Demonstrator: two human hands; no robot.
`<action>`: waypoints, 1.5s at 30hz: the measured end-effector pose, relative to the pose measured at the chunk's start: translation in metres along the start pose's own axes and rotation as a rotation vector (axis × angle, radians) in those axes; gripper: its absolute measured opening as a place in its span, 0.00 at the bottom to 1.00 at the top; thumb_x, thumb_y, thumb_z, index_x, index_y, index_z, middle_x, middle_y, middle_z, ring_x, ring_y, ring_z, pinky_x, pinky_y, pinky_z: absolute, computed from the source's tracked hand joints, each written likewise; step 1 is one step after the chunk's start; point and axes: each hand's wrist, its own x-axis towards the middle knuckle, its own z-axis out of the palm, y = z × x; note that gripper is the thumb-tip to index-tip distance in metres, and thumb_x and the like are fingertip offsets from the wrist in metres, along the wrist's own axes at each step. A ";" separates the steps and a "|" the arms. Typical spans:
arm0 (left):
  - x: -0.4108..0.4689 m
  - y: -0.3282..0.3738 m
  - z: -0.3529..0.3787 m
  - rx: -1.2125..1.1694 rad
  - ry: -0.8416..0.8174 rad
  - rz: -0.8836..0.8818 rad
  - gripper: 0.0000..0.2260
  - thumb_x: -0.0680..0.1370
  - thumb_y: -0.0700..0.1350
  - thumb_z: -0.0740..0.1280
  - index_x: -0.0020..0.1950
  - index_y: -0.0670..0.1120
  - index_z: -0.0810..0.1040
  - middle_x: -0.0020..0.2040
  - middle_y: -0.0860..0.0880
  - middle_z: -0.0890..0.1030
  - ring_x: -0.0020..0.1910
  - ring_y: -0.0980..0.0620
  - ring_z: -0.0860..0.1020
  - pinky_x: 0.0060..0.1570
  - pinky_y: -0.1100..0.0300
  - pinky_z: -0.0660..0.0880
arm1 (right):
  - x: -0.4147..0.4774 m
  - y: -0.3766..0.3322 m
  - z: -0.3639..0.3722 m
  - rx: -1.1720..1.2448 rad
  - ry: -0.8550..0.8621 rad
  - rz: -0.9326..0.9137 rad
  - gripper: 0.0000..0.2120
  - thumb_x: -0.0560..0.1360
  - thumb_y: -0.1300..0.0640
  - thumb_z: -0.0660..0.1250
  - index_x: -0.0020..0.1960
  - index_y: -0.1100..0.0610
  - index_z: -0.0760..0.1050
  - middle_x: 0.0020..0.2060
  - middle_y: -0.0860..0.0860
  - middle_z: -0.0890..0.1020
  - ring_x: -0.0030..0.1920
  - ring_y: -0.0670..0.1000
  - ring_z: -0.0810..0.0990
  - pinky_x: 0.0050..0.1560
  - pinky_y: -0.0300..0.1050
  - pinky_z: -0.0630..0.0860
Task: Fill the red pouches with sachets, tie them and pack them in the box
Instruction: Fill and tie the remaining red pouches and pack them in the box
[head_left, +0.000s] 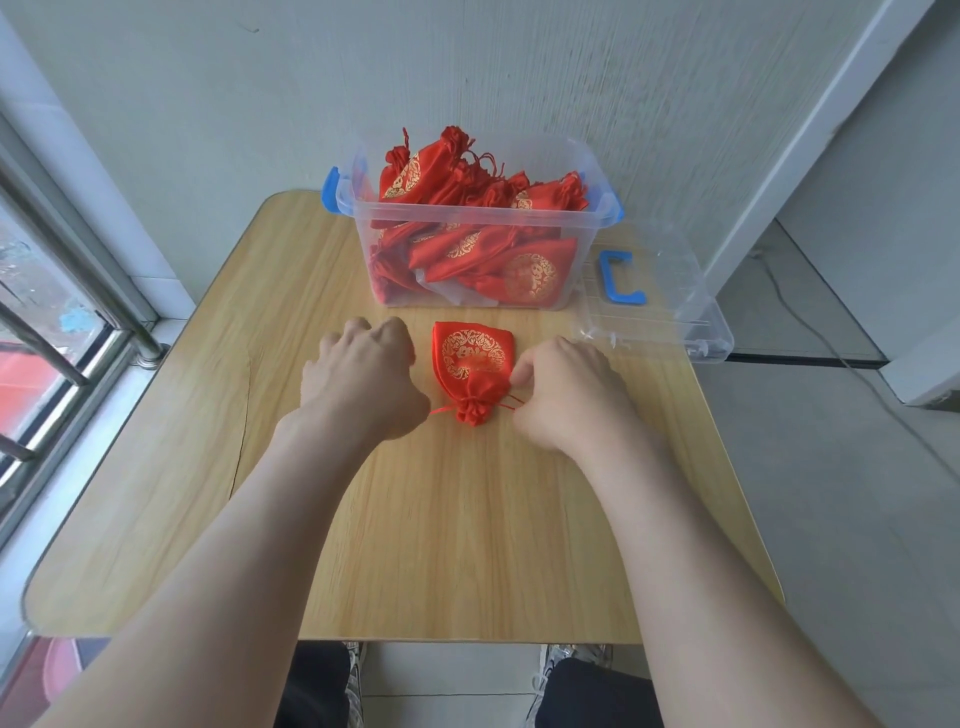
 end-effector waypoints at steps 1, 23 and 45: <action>0.000 0.002 0.000 -0.019 -0.018 0.039 0.17 0.72 0.45 0.75 0.59 0.55 0.78 0.60 0.50 0.77 0.62 0.44 0.76 0.58 0.48 0.75 | 0.001 0.000 0.002 0.017 0.006 -0.038 0.19 0.74 0.60 0.74 0.63 0.48 0.81 0.60 0.51 0.80 0.62 0.58 0.79 0.63 0.56 0.78; 0.002 0.003 0.001 -0.118 -0.153 0.213 0.03 0.77 0.48 0.68 0.44 0.55 0.76 0.50 0.53 0.82 0.54 0.47 0.80 0.57 0.44 0.79 | 0.011 -0.003 0.007 0.198 -0.139 -0.127 0.16 0.82 0.60 0.56 0.53 0.63 0.82 0.50 0.56 0.83 0.48 0.59 0.83 0.48 0.55 0.84; -0.005 0.014 -0.002 -0.161 -0.121 0.241 0.12 0.81 0.50 0.61 0.41 0.49 0.79 0.40 0.50 0.82 0.45 0.47 0.81 0.49 0.47 0.80 | 0.019 0.005 0.013 0.383 -0.031 -0.188 0.02 0.77 0.50 0.75 0.46 0.44 0.86 0.39 0.41 0.79 0.37 0.41 0.79 0.26 0.28 0.67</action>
